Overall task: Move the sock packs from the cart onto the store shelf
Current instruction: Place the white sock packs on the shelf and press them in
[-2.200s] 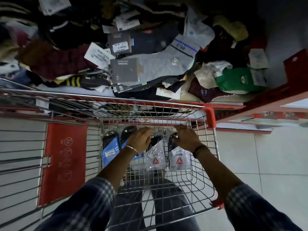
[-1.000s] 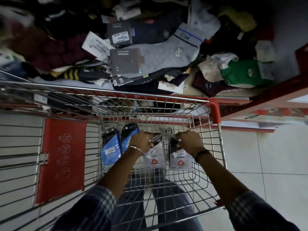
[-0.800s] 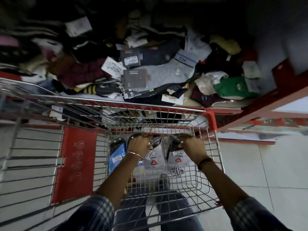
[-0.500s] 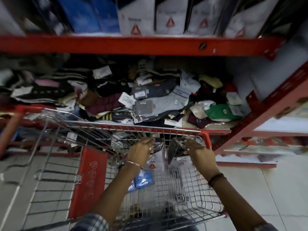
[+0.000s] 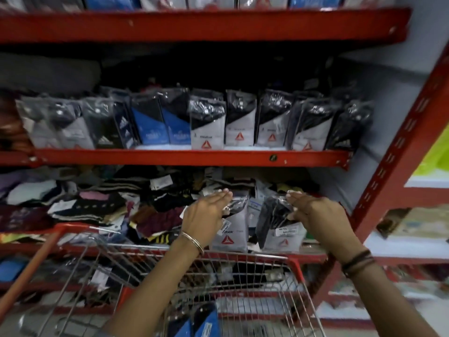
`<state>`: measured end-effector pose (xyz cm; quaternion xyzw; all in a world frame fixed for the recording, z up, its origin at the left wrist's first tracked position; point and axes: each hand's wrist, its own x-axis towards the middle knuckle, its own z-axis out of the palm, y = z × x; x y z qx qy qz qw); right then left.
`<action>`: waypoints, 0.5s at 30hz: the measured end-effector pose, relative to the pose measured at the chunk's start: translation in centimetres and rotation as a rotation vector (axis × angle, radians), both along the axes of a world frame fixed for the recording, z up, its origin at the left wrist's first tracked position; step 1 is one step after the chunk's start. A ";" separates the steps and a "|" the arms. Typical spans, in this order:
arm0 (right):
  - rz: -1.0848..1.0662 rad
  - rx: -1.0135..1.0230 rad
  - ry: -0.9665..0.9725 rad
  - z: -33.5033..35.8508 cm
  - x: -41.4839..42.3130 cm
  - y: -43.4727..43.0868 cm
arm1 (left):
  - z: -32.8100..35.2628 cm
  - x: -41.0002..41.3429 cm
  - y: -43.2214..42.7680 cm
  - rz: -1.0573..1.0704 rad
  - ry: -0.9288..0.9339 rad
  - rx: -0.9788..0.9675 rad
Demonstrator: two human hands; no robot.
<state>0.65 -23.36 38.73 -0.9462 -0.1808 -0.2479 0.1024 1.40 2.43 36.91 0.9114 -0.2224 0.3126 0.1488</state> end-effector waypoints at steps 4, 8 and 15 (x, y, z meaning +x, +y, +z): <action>-0.044 0.021 -0.039 3.3 1.7 -0.6 | 5.3 2.5 -0.8 -0.018 -0.147 -0.038; -0.065 0.024 -0.126 6.5 2.6 -1.3 | 10.4 5.2 -2.2 -0.028 -0.295 -0.037; -0.080 0.068 -0.222 8.9 3.9 -1.9 | 14.9 10.8 -4.2 -0.035 -0.408 -0.019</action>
